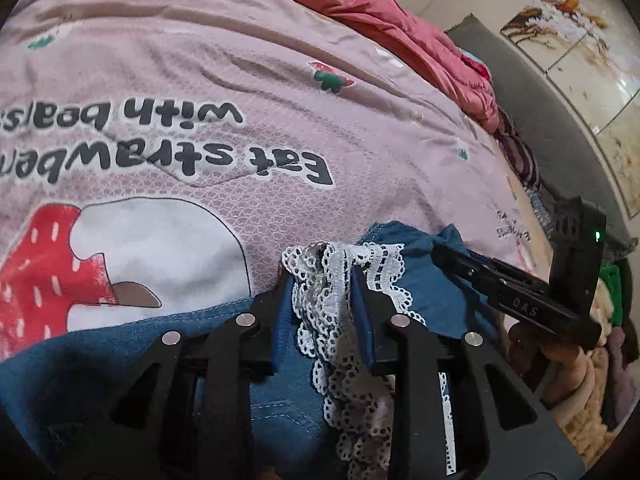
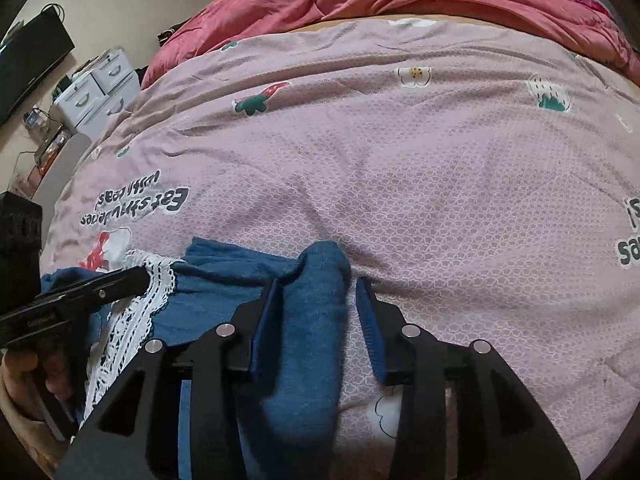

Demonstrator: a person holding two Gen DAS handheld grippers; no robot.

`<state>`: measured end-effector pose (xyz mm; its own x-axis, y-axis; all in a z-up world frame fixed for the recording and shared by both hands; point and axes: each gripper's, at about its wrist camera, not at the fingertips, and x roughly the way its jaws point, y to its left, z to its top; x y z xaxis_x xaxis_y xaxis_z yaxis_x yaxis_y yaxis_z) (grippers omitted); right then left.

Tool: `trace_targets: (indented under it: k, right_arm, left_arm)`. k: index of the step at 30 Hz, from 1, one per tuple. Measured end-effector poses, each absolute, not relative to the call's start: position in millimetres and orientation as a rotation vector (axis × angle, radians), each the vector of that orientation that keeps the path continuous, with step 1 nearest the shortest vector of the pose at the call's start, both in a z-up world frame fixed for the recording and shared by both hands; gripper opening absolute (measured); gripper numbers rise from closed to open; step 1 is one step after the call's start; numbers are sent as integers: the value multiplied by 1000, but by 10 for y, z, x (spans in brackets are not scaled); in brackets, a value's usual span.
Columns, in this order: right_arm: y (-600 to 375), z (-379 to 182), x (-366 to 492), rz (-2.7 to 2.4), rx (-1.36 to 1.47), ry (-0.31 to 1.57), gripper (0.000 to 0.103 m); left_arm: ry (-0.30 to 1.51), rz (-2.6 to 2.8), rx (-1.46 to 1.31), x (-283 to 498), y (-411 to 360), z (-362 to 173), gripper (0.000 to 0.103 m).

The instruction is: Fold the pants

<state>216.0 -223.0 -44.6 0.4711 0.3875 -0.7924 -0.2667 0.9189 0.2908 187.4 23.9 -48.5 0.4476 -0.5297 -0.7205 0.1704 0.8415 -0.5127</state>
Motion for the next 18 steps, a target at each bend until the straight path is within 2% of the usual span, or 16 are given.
trace_targets:
  k: [3, 6, 7, 9, 18]
  right_arm:
    - [-2329, -269, 2018, 384, 122, 953, 59]
    - [-2461, -113, 1803, 375, 124, 902, 60]
    - [-2513, -71, 1702, 377, 131, 890, 67]
    - [-2593, -31, 1526, 382, 147, 880, 73]
    - [-2722, -113, 689, 424, 235, 892, 74]
  left_arm:
    - [1005, -449, -421, 1827, 312, -392, 28]
    - [965, -443, -433, 1715, 425, -229, 34]
    - [954, -434, -438, 1641, 484, -165, 37]
    - [938, -429, -444, 1506, 552, -80, 42]
    - [907, -401, -465, 742, 633, 62, 50]
